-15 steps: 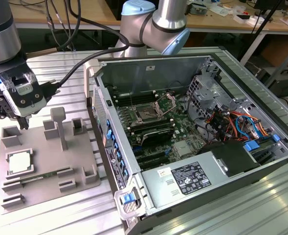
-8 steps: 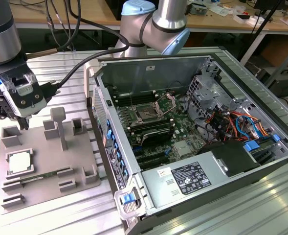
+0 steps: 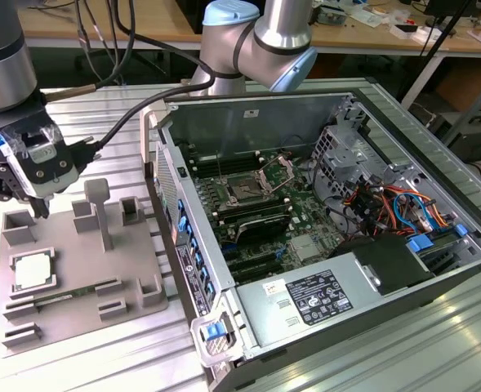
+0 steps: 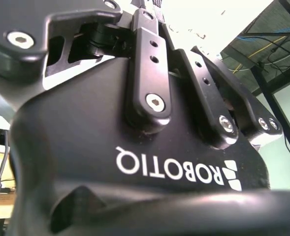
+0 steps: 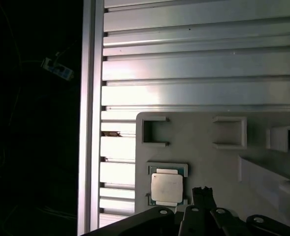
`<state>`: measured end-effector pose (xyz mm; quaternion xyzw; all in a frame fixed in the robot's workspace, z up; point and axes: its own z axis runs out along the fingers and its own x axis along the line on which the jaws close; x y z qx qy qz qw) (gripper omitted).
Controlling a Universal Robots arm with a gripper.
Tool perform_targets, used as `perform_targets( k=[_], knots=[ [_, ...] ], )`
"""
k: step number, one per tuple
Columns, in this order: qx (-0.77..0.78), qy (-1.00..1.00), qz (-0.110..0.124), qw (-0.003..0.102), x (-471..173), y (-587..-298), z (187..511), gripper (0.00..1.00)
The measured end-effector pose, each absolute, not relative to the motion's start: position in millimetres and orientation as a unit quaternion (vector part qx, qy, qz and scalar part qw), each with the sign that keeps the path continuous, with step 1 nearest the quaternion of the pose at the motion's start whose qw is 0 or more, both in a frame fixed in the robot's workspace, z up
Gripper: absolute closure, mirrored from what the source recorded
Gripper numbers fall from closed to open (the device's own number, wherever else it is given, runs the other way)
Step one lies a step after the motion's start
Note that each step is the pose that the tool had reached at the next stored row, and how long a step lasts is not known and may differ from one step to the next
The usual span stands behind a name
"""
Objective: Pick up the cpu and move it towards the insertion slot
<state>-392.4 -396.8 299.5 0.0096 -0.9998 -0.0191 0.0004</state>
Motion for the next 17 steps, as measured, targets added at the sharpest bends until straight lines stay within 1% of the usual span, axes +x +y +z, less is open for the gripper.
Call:
perform_targets(
  k=[3, 17],
  knots=[
    [0.01, -1.0, -0.019, 0.0, -392.4, -396.8, 294.3, 0.89],
    [0.01, -1.0, -0.019, 0.0, -392.4, -396.8, 291.4, 0.89]
  ],
)
